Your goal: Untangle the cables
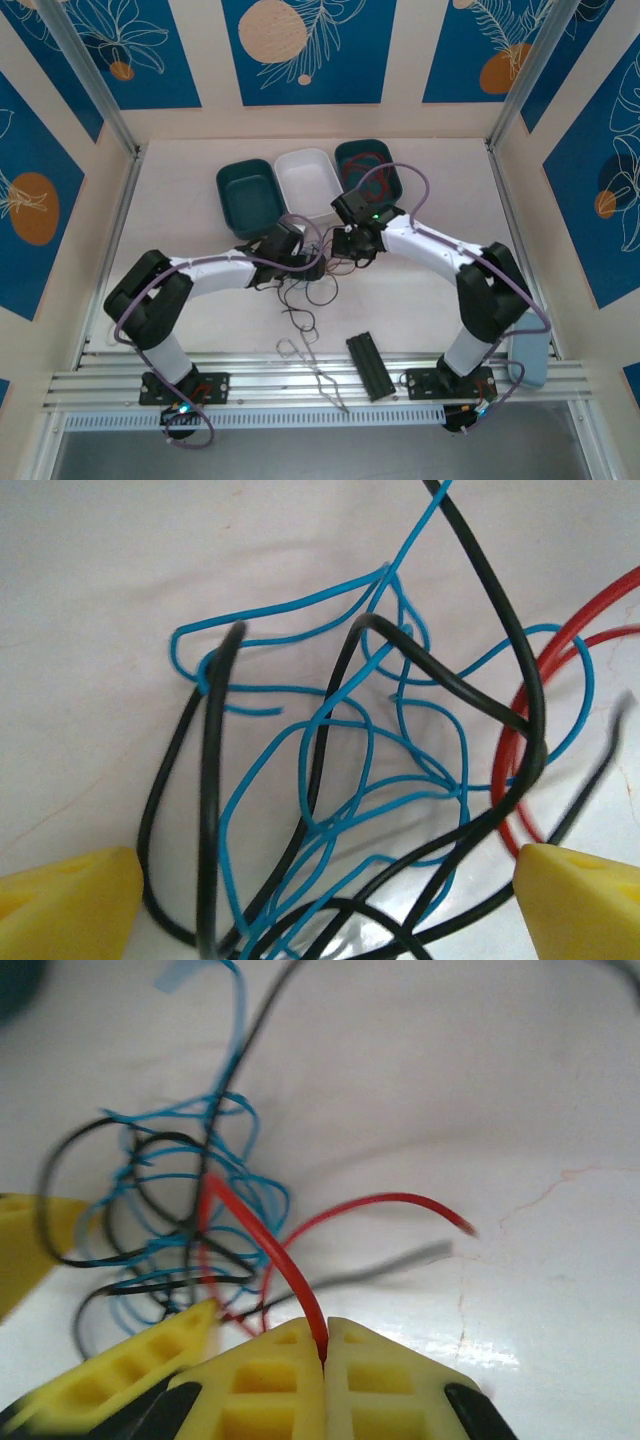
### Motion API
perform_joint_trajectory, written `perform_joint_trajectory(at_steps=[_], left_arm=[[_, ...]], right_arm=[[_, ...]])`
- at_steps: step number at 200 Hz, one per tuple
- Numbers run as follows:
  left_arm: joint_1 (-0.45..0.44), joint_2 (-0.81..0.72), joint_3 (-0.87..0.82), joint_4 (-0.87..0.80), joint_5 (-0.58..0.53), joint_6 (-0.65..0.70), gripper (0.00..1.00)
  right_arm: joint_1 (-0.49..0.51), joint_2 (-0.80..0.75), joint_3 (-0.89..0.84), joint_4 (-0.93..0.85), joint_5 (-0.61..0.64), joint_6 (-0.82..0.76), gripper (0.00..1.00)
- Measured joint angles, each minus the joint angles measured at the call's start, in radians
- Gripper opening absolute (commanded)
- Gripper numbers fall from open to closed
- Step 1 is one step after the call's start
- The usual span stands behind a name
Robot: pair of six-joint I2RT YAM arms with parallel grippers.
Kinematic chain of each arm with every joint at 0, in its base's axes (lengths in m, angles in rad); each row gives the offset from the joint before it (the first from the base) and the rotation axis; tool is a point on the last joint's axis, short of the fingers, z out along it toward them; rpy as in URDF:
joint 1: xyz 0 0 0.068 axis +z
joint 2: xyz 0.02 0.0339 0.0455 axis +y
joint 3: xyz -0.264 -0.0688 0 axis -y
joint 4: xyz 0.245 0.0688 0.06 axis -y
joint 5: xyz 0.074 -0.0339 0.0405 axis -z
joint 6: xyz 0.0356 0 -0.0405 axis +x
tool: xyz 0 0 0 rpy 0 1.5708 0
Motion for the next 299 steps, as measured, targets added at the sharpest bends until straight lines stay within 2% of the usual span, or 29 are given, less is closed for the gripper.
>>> perform_joint_trajectory(at_steps=[34,88,136,241,287,299], left_arm=[[-0.005,0.034,0.011,-0.006,-0.008,0.0,0.72],[-0.005,0.04,0.011,-0.019,-0.022,-0.003,0.43],[-0.005,0.04,-0.007,-0.018,-0.024,0.001,0.36],[-0.005,0.04,-0.022,0.002,-0.045,0.001,0.32],[-0.007,0.039,-0.022,0.006,-0.038,-0.001,0.43],[-0.009,0.034,-0.022,0.005,-0.034,0.002,0.49]], right_arm=[[0.021,-0.11,0.003,-0.008,0.033,-0.017,0.0],[0.026,-0.203,0.052,-0.05,0.068,-0.041,0.0],[0.026,-0.271,0.111,-0.095,0.117,-0.064,0.0],[-0.056,-0.436,0.237,-0.185,0.204,-0.132,0.0],[-0.164,-0.456,0.293,-0.185,0.191,-0.164,0.0],[-0.207,-0.437,0.307,-0.185,0.171,-0.166,0.0]])
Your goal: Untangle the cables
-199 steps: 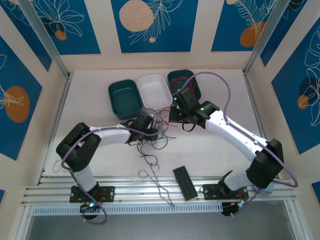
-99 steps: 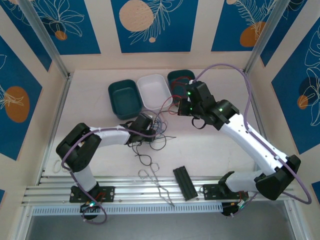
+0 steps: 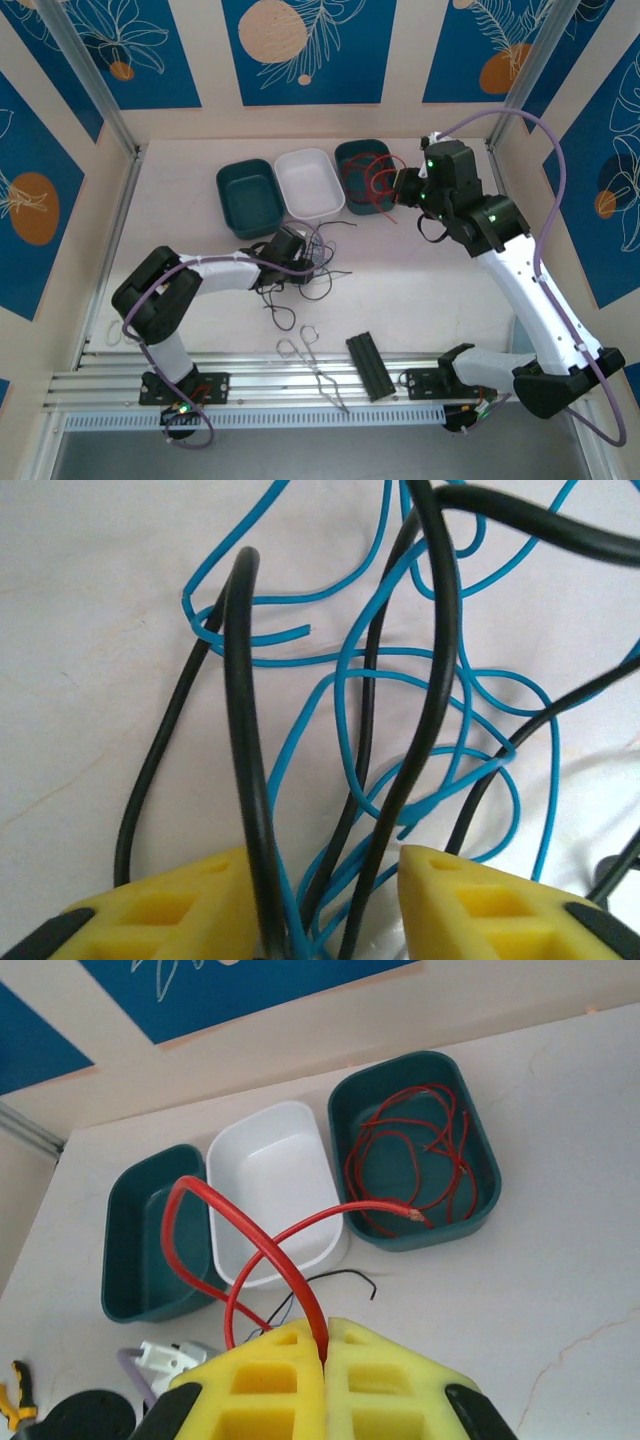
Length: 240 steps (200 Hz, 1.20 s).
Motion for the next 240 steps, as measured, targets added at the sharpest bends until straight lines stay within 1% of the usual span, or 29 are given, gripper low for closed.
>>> perform_joint_trajectory(at_steps=[13,51,105,155,194,215,240], left_arm=[[-0.001,-0.011,0.0,-0.014,0.0,0.001,0.54],[-0.001,-0.092,-0.003,-0.074,-0.011,0.005,0.79],[-0.001,-0.243,-0.003,-0.131,-0.04,0.005,1.0],[-0.001,-0.349,-0.003,-0.189,-0.092,0.004,1.0],[-0.001,-0.437,-0.017,-0.209,-0.158,0.004,1.0],[-0.001,-0.455,-0.023,-0.219,-0.185,0.004,1.0],[-0.001,-0.456,-0.028,-0.232,-0.197,0.004,1.0]], right_arm=[[-0.043,0.035,0.019,0.001,-0.026,-0.004,0.0],[-0.127,0.193,0.09,0.018,-0.095,-0.029,0.0],[-0.2,0.438,0.233,0.077,-0.159,-0.051,0.0],[-0.249,0.701,0.408,0.098,-0.209,-0.051,0.0],[-0.259,0.943,0.627,0.063,-0.247,-0.055,0.0],[-0.259,1.054,0.732,0.028,-0.261,-0.06,0.0],[-0.259,1.147,0.802,-0.009,-0.272,-0.063,0.0]])
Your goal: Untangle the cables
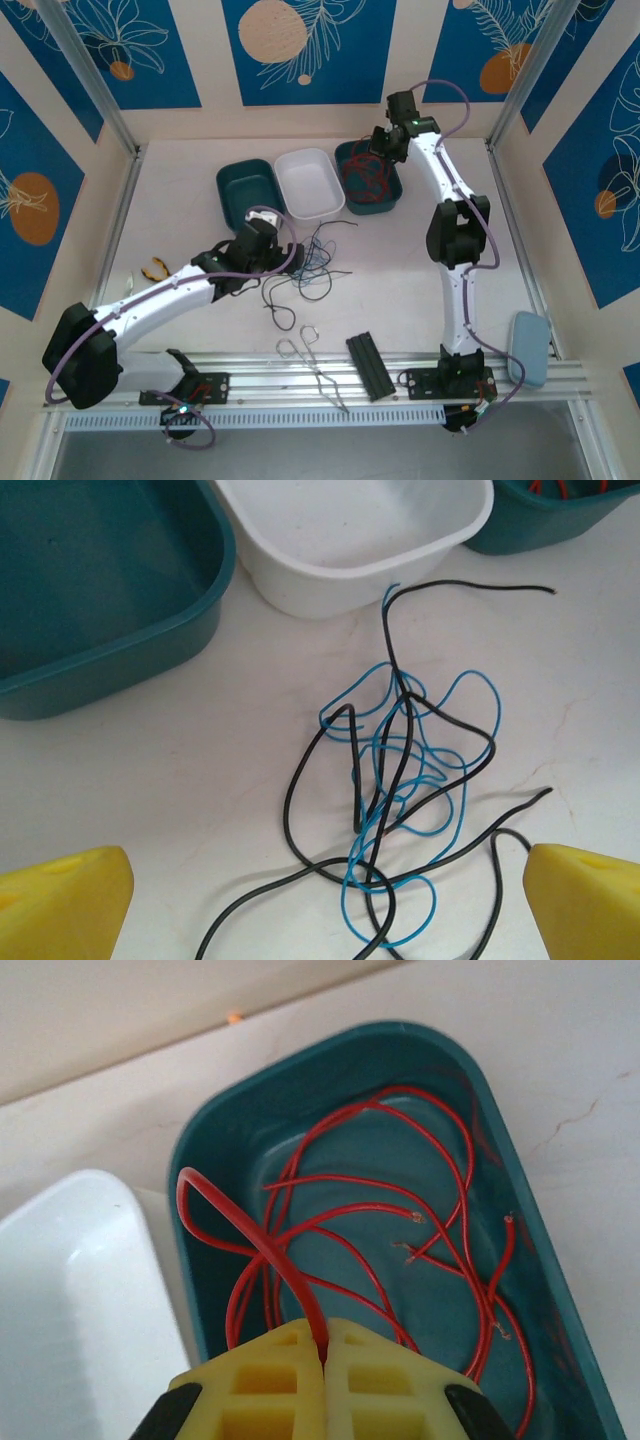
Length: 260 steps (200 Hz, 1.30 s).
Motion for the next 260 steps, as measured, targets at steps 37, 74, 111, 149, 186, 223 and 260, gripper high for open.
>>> perform_joint_trajectory(at_steps=[37,74,111,149,186,223,260], left_arm=[[0.0,-0.005,-0.01,-0.002,-0.003,0.0,1.0],[0.0,-0.015,-0.011,-0.002,-0.006,0.0,1.0],[0.0,-0.018,-0.011,-0.009,-0.006,-0.001,0.98],[0.003,0.002,0.004,-0.077,0.0,0.004,0.97],[0.01,0.084,0.099,-0.203,0.032,0.066,0.87],[0.015,0.146,0.146,-0.285,0.079,0.122,0.7],[0.016,0.214,0.147,-0.33,0.129,0.154,0.62]], right_arm=[[0.0,0.068,0.023,-0.034,-0.003,-0.009,0.16],[-0.002,0.087,0.031,-0.074,0.0,-0.022,0.34],[-0.002,0.08,0.029,-0.095,0.014,-0.05,0.46],[0.003,-0.054,-0.11,-0.088,0.031,-0.056,0.61],[0.024,-0.319,-0.382,-0.008,0.039,-0.043,0.82],[0.091,-0.565,-0.647,0.07,0.05,-0.01,0.99],[0.168,-0.676,-0.835,0.089,0.088,0.042,0.99]])
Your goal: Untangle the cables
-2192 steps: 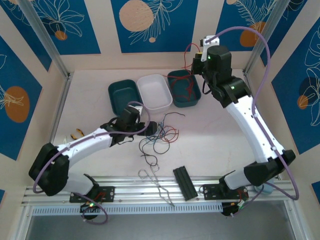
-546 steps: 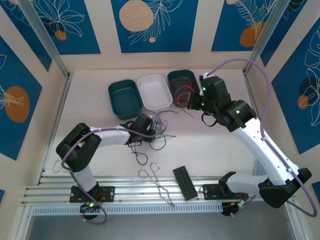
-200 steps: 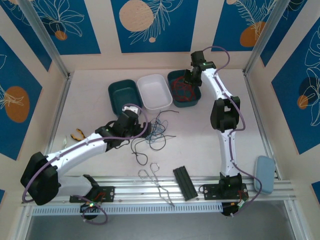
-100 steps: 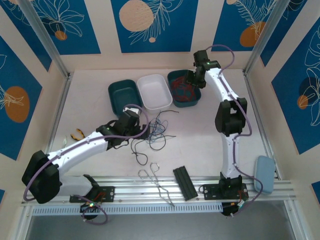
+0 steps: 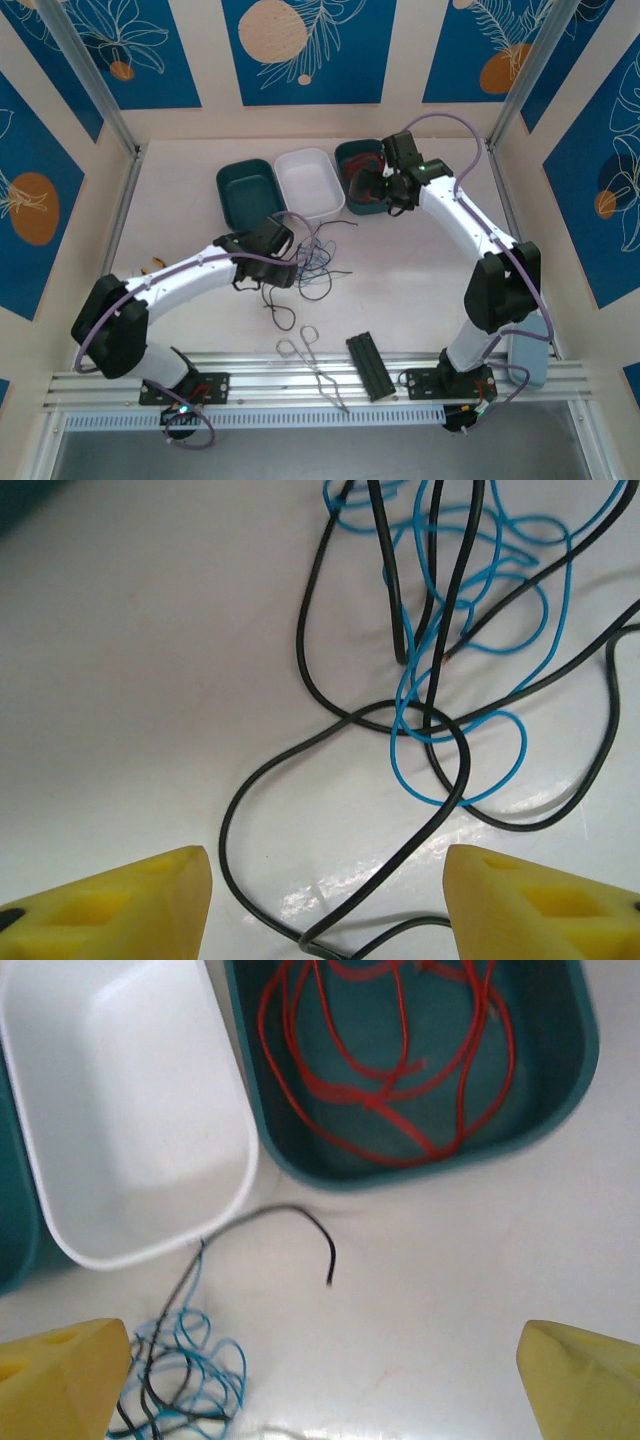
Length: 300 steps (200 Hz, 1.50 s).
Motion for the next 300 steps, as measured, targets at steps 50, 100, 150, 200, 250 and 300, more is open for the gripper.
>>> perform_joint_trajectory(at_steps=[50,100,150,200,250,300], left_arm=[[0.0,0.051,0.0,-0.019,0.032,0.007,0.6],[0.0,0.074,-0.013,-0.01,0.032,0.006,0.57],[0.0,0.096,-0.031,0.029,0.04,0.002,0.49],[0.001,0.113,-0.058,0.075,0.047,-0.019,0.35],[0.004,0.117,-0.096,0.131,0.046,-0.07,0.21],[0.018,0.11,-0.131,0.171,0.043,-0.113,0.2]], right_arm=[[0.108,-0.065,-0.173,-0.016,0.054,0.121,0.99],[0.173,-0.077,-0.217,-0.029,0.1,0.223,0.99],[0.221,-0.071,-0.256,-0.031,0.105,0.298,0.99],[0.283,-0.033,-0.256,-0.026,0.1,0.331,0.99],[0.325,0.03,-0.243,-0.022,0.077,0.325,0.86],[0.318,0.09,-0.201,0.004,0.054,0.303,0.61]])
